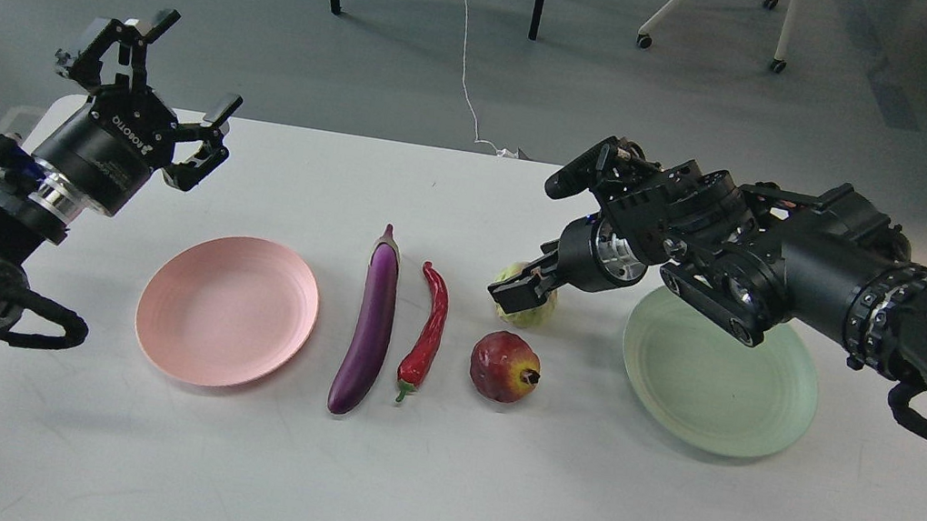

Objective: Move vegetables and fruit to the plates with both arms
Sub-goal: 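Lift the fruit with the right gripper and lower it onto the green plate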

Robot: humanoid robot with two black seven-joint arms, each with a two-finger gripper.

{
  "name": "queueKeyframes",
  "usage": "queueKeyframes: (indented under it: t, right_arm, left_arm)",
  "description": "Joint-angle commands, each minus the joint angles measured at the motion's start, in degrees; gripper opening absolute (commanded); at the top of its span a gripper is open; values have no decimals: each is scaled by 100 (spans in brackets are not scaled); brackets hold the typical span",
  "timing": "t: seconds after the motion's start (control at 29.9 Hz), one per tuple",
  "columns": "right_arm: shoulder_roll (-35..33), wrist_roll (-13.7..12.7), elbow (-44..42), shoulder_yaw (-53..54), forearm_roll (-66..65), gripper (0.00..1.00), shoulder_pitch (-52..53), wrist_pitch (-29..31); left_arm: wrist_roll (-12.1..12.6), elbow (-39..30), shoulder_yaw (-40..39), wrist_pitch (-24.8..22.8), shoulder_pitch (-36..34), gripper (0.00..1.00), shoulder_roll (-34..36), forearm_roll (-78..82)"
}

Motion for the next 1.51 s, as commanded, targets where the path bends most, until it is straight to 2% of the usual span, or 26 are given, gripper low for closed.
queueKeyframes:
  t: [0.0,0.07,0.13,0.3,0.47,0.64,0.77,1.0,1.1,1.21,1.47]
  right_arm:
    - [3,0,-33,-30,7,93,-10,-23]
    - [3,0,-33,-65,7,89,-10,-23]
    - [3,0,-51,-162,7,77,-18,-23]
    - [-14,0,-51,-198,16,58,-19,12]
    - [-49,0,-42,-198,34,33,16,38]
    - [-365,0,116,-180,51,33,349,47]
    - [-997,0,712,-171,51,33,868,47]
    - [-3061,0,2425,-215,-98,34,1581,65]
    - [-3853,0,2805,-390,-518,34,1537,65]
    - [-4346,0,2823,-488,-731,34,1327,21]
    - [-4462,0,2692,-417,-722,34,624,-532]
  left_arm:
    - [0,0,6,0,0,99,0,0]
    - [0,0,-3,0,0,99,0,9]
    - [-9,0,-3,0,0,99,0,9]
    - [0,0,-3,0,0,99,0,0]
    - [-9,0,-3,0,0,99,9,9]
    - [-9,0,-3,0,0,99,18,9]
    - [-9,0,-3,0,0,99,26,9]
    - [0,0,-3,0,-8,99,9,9]
    - [-9,-9,-3,0,0,99,-9,18]
    - [0,-44,6,0,-8,99,-79,35]
    - [0,-193,14,0,0,99,-132,70]
